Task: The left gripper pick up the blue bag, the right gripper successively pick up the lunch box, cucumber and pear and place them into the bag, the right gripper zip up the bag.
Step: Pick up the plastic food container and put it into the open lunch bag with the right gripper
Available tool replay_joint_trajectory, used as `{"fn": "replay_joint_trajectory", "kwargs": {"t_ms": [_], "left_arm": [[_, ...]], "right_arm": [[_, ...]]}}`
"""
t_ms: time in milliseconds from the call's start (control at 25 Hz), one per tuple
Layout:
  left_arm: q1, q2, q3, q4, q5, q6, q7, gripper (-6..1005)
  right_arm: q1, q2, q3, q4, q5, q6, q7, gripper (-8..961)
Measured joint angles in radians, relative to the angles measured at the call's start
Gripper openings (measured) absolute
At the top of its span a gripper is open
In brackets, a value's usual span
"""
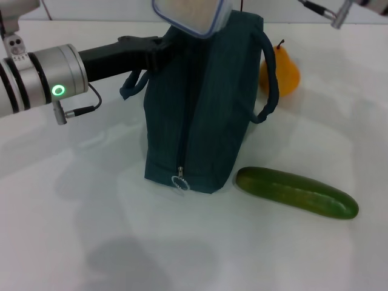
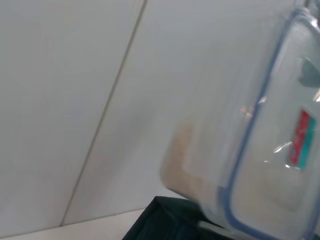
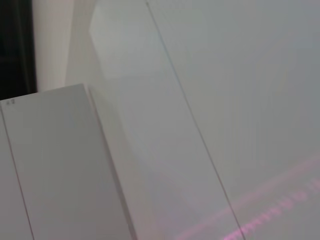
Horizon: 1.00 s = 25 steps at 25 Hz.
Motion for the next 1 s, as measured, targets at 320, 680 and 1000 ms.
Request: {"fn": "replay_joint_trajectory", "kwargs": {"t_ms": [320, 680, 1000], "left_arm": [[-0.026, 0.0, -0.008, -0.055, -0.004, -0.083, 0.022, 44], [-0.033, 0.0, -0.012, -0.112, -0.12, -0.119, 0.118, 43], [-0.04, -0.002, -0.005, -0.115, -0.153, -0.119, 0.15, 43]], "right_arm": [[-0.108, 0.0, -0.017, 0.001, 0.001, -0.066, -0.007, 95], [-0.207, -0.009, -0.08, -0.005, -0.013, -0.07, -0.075, 104], [-0.21, -0.012, -0.237, -0.035, -0.041, 0.011, -0.112, 119]]}}
